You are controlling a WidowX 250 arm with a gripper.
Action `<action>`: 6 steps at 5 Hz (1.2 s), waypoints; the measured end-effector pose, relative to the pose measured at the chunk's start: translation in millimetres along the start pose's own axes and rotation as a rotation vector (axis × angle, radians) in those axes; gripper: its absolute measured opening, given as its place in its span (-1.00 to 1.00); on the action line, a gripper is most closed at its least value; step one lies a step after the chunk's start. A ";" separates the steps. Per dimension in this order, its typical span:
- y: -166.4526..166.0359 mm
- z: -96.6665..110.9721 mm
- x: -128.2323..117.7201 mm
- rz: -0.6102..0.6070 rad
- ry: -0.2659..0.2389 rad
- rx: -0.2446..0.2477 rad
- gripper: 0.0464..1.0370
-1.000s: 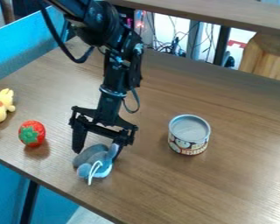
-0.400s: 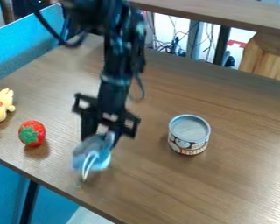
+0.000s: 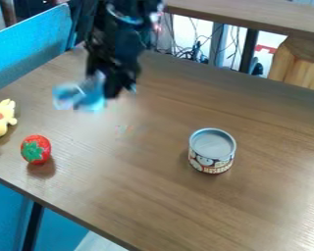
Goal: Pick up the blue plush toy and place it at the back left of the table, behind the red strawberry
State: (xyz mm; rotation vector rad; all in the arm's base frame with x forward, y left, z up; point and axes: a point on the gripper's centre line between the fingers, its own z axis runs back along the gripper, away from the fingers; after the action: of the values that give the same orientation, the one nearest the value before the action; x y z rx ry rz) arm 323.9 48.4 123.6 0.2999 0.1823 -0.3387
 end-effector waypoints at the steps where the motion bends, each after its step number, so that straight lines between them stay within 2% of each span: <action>1: 46.0 -24.7 -4.6 -0.065 0.013 -0.019 -0.12; 2: 95.0 -46.9 -12.9 -0.037 0.027 -0.065 -0.12; 3: 134.9 -65.2 -21.7 -0.004 0.041 -0.085 -0.12; 4: 158.1 -75.1 -13.9 0.066 0.021 -0.097 -0.12; 5: 168.6 -86.2 9.9 0.101 -0.004 -0.141 -0.12; 6: 164.8 -104.7 26.4 0.104 -0.015 -0.182 -0.12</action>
State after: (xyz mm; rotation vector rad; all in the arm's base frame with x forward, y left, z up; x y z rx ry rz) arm 393.3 222.1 61.8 0.1268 0.1810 -0.2196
